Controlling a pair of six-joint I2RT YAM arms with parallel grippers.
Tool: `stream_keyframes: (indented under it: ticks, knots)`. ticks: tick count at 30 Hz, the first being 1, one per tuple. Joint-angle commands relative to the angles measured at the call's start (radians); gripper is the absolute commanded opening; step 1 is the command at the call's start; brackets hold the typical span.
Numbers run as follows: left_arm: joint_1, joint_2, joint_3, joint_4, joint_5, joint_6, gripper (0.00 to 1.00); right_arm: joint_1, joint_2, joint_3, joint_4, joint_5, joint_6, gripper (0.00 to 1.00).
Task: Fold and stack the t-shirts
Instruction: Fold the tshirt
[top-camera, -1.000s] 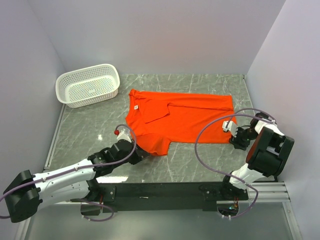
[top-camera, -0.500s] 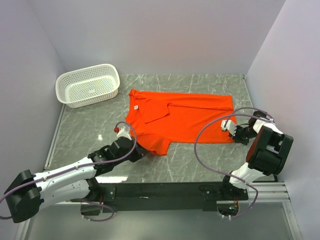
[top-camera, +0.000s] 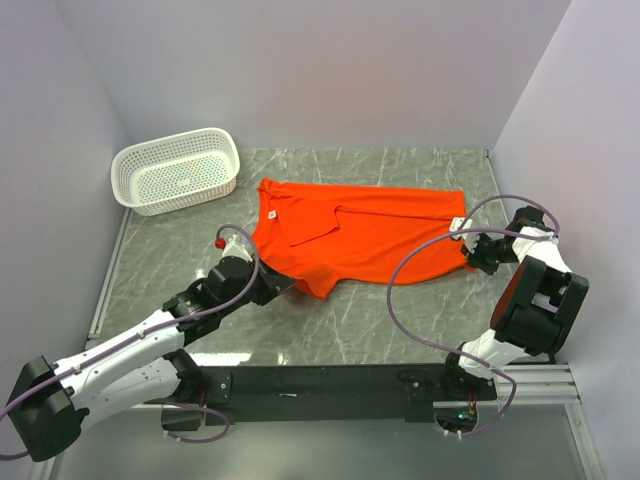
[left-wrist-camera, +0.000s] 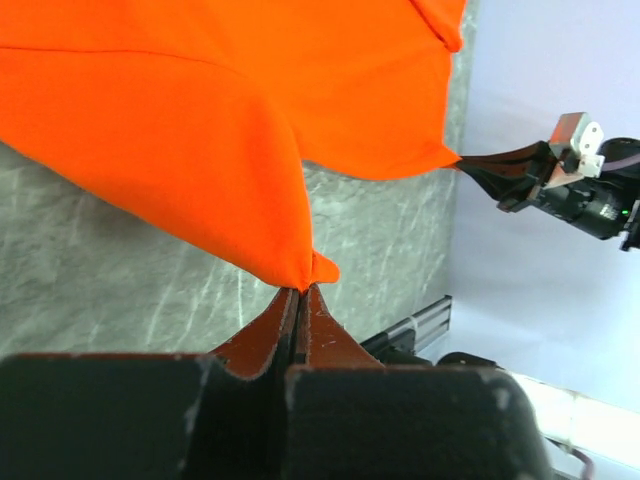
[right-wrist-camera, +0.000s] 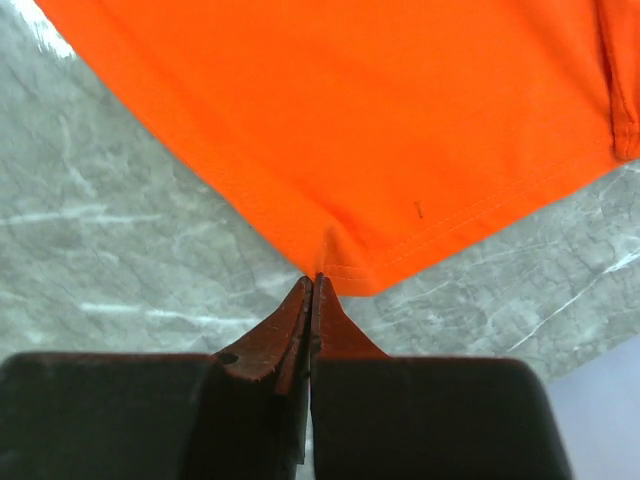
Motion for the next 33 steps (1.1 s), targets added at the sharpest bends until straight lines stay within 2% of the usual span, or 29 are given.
stream_keyframes:
  ticks: [1,12,23,33]
  knots:
    - [0.017,-0.006,0.045,0.009,0.057,0.011,0.0,0.002,-0.039,0.035,0.014,-0.075,0.084,0.0]
    - [0.085,-0.011,0.08,-0.029,0.077,0.046,0.0,0.003,-0.028,0.084,0.134,-0.111,0.292,0.0]
    - [0.137,0.004,0.08,-0.023,0.088,0.044,0.0,0.017,0.015,0.118,0.143,-0.116,0.328,0.0]
    - [0.17,0.109,0.118,0.036,0.156,0.057,0.0,0.071,0.041,0.127,0.205,-0.101,0.389,0.0]
